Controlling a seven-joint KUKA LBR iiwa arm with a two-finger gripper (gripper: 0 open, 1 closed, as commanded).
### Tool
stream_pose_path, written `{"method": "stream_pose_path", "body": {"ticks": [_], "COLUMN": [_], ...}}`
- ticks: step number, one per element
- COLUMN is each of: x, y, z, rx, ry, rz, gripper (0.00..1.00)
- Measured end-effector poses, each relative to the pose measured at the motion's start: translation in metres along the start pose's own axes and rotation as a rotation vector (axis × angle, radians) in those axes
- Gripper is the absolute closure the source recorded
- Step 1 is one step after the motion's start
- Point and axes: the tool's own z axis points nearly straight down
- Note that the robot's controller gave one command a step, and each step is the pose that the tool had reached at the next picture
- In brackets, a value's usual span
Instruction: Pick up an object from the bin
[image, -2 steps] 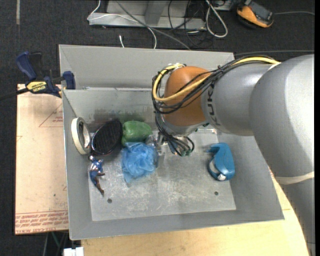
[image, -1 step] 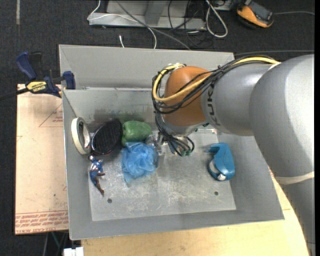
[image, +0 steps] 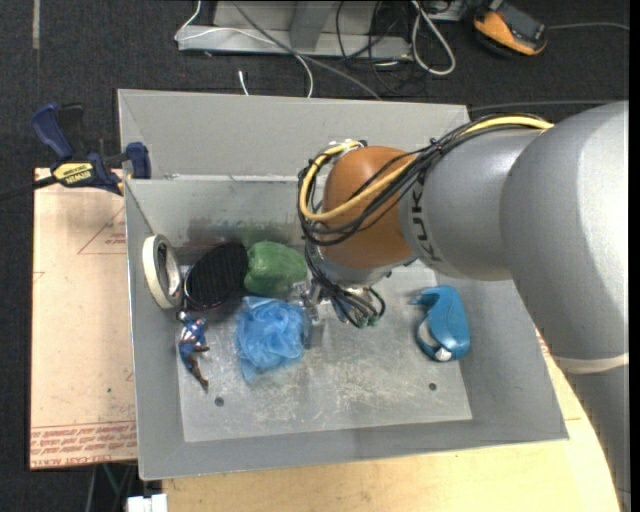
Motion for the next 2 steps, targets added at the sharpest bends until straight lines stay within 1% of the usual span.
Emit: {"method": "stream_pose_path", "body": {"ticks": [1, 2], "x": [0.021, 0.005], "y": [-0.021, 0.008], "z": [0.006, -0.089], "rx": [-0.001, -0.004], "ry": [-0.003, -0.007], "rz": [-0.179, -0.042], "gripper": [1.00, 1.00]}}
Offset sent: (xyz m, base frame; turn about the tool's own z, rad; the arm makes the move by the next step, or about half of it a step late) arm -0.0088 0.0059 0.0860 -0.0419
